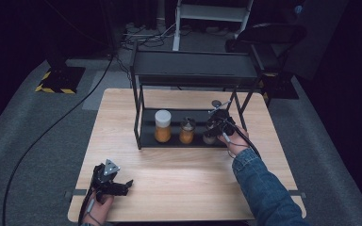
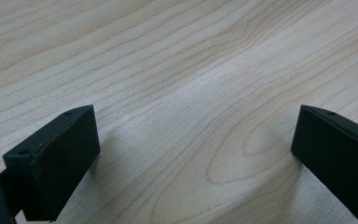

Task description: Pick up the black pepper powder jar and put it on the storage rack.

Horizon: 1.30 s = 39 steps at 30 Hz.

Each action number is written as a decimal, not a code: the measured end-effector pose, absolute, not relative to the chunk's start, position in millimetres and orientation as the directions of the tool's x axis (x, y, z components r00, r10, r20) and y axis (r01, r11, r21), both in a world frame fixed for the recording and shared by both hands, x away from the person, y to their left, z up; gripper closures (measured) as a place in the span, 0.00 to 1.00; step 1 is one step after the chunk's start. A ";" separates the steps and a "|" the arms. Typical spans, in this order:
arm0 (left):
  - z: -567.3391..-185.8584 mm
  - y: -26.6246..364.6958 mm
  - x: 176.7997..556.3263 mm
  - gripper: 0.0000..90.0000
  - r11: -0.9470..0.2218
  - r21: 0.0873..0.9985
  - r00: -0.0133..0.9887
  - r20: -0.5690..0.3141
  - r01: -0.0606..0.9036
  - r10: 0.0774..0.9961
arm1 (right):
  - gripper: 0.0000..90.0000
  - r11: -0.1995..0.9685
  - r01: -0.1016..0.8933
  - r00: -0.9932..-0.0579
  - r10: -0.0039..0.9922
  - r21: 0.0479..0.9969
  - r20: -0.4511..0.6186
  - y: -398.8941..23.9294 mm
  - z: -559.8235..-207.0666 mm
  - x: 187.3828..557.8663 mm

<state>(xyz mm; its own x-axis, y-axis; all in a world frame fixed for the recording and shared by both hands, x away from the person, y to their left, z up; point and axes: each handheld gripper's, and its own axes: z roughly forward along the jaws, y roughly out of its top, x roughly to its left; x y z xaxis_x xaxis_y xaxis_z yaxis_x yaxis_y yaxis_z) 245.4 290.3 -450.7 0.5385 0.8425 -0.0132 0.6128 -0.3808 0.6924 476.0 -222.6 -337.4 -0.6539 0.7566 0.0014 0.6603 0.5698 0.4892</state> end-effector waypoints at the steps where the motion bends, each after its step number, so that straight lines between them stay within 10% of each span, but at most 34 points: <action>1: -450.7 290.3 245.4 0.01 -0.380 0.692 0.538 -0.014 0.613 0.843 | 0.34 0.571 0.659 -0.655 0.756 0.489 0.002 -222.9 -337.6 476.5; 13: -450.7 290.3 245.5 0.01 -0.381 0.692 0.539 -0.013 0.613 0.842 | 0.15 0.570 0.644 -0.652 0.758 0.510 -0.024 -229.1 -327.9 463.4; 39: -450.7 290.3 245.4 0.01 -0.381 0.692 0.538 -0.013 0.613 0.843 | 0.14 0.560 0.553 -0.697 0.716 0.617 -0.025 -277.3 -305.6 377.0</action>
<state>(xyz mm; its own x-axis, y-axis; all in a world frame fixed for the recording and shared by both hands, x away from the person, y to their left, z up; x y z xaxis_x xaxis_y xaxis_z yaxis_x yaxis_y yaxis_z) 245.4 290.3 -450.7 0.5382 0.8427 -0.0132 0.6130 -0.3806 0.6924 377.0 -277.3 -305.6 -0.6974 0.7163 -0.0251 0.5529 0.5598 0.6172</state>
